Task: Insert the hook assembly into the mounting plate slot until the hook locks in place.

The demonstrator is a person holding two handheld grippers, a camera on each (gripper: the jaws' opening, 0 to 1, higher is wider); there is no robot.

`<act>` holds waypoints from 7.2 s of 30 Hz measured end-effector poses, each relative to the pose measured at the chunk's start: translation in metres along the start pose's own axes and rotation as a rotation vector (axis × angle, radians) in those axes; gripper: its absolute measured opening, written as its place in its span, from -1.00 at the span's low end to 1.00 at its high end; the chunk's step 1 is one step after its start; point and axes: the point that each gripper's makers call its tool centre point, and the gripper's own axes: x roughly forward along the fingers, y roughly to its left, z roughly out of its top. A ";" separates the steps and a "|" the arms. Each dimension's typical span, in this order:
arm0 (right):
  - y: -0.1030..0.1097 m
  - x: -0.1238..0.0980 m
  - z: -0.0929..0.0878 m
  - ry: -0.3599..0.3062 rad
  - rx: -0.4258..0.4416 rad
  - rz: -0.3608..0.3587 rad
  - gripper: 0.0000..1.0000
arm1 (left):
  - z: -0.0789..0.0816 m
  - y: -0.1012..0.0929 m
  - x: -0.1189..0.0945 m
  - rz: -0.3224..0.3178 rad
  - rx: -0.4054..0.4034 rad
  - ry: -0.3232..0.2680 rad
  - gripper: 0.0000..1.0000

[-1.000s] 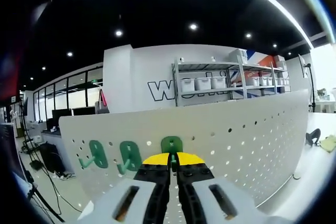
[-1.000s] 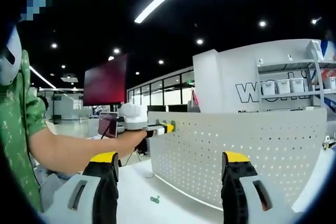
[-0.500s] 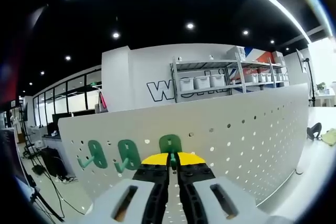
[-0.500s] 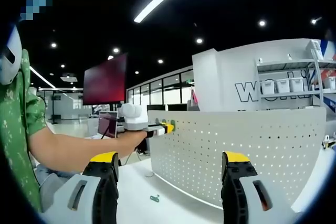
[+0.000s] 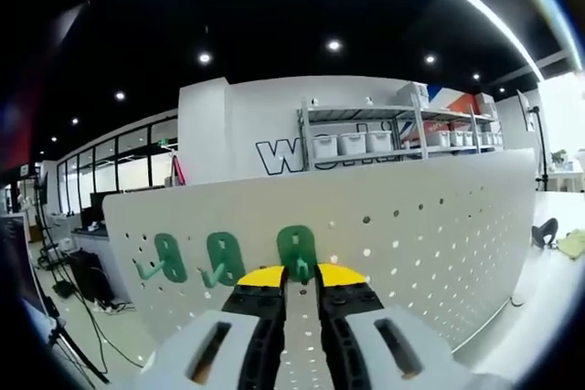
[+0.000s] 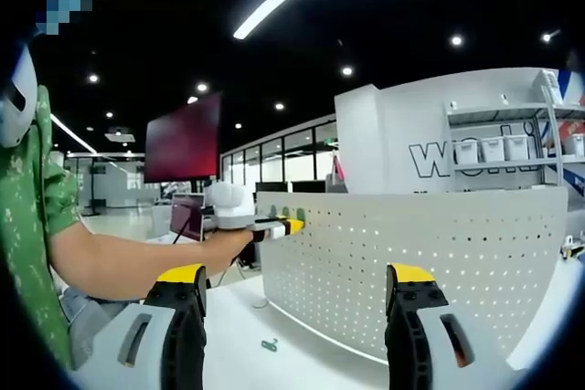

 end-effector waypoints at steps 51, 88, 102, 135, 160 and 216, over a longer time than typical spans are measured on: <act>0.018 0.004 -0.010 0.024 0.002 0.033 0.64 | -0.072 -0.020 -0.096 -0.170 -0.032 0.138 -0.33; 0.026 0.013 -0.029 0.073 0.007 0.061 0.62 | -0.121 -0.022 -0.169 -0.181 -0.058 0.238 -0.35; 0.017 0.033 -0.059 0.132 0.036 0.081 0.61 | -0.129 -0.024 -0.176 -0.191 -0.057 0.255 -0.36; 0.015 0.096 -0.176 0.345 0.116 0.181 0.25 | -0.158 -0.018 -0.191 -0.188 -0.047 0.332 -0.37; 0.028 0.136 -0.240 0.434 0.121 0.282 -0.44 | -0.170 -0.023 -0.187 -0.189 -0.058 0.359 -0.39; 0.042 0.193 -0.334 0.568 0.137 0.395 -0.83 | -0.204 -0.018 -0.183 -0.187 -0.075 0.437 -0.41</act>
